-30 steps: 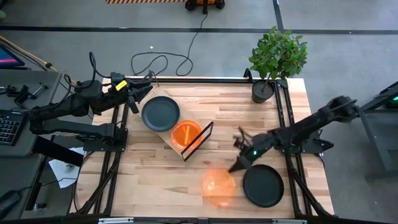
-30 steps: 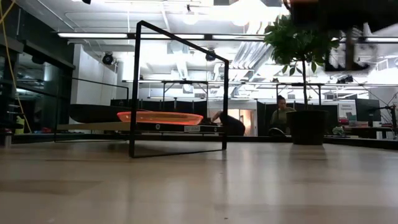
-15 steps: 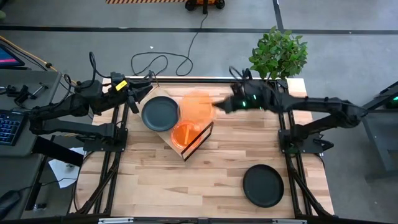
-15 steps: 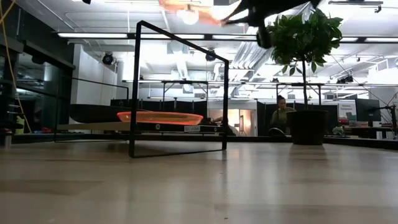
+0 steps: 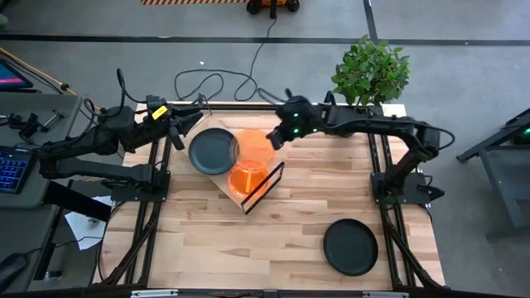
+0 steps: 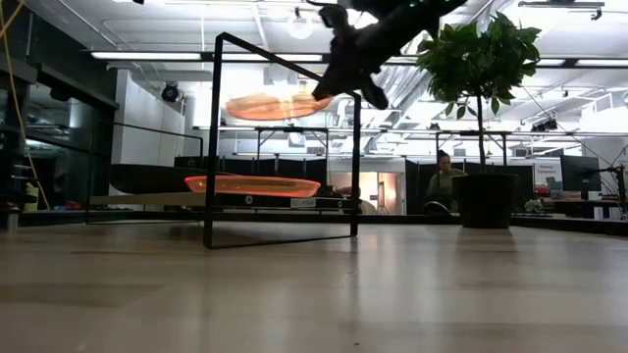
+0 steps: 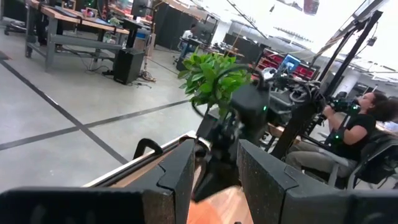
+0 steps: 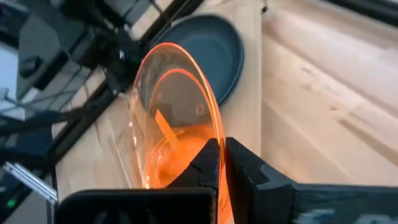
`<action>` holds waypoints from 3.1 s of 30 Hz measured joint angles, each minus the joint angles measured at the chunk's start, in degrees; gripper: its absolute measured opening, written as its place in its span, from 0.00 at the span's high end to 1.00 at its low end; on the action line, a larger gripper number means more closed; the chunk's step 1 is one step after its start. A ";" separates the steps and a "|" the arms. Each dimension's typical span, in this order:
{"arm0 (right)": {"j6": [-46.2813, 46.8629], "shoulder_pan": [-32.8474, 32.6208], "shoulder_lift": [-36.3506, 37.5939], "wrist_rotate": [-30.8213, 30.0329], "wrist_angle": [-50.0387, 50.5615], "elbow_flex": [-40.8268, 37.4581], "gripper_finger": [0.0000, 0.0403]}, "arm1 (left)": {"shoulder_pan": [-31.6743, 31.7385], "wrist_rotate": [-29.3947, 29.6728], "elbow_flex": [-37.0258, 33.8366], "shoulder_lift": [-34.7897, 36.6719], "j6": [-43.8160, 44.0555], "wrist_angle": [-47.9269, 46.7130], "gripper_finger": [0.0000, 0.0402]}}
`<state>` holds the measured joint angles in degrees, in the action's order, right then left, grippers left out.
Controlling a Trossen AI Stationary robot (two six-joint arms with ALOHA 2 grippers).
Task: Place and stack plates onto a shelf
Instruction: Stack the orange plate on top of the orange plate on the shelf, then stack the black plate on top of the black plate on the shelf
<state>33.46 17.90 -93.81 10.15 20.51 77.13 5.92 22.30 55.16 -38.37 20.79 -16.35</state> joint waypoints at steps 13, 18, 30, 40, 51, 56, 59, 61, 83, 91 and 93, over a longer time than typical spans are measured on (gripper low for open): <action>-1.40 -5.52 -7.28 0.03 0.23 1.74 1.00 | -0.01 -0.02 0.00 0.02 1.58 -0.03 0.72; -1.01 -7.25 -9.10 -0.15 0.06 1.74 1.00 | -0.01 -0.02 0.00 0.02 1.60 -0.03 0.72; 0.90 -8.27 -10.61 -3.11 -0.61 1.76 1.00 | -0.01 -0.02 0.00 0.00 1.60 -0.08 0.72; 1.90 -8.31 -10.61 -3.30 -0.63 1.76 1.00 | -0.01 -0.02 0.00 0.02 1.58 -0.10 0.72; 3.50 -8.31 -10.59 -3.10 -0.65 1.76 0.75 | -0.01 -0.02 0.00 0.02 1.58 -0.10 0.72; -0.42 -7.71 -10.51 -2.56 -0.40 1.76 0.55 | -0.01 -0.02 0.00 0.00 1.58 -0.10 0.72; -3.30 -6.20 -9.63 -1.17 3.93 2.44 0.47 | -0.01 -0.02 0.00 0.02 1.58 -0.10 0.72; -5.09 -5.21 -8.16 -1.06 8.50 2.70 0.45 | -0.01 -0.02 0.00 0.00 1.58 -0.16 0.72; 10.59 -17.88 27.59 -6.22 27.49 -20.47 0.44 | -0.01 0.94 0.00 0.00 1.56 -0.32 0.72; 31.71 -36.98 35.29 -0.72 31.45 -31.77 0.44 | -0.01 0.98 0.00 -0.39 1.58 -0.30 0.72; 34.49 -40.86 35.20 -0.57 31.50 -34.35 0.44 | -0.01 0.98 0.00 -0.66 1.57 -0.35 0.72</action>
<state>67.94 -22.96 -58.61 9.58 52.01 42.78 5.91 23.29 55.16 -39.03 22.36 -16.70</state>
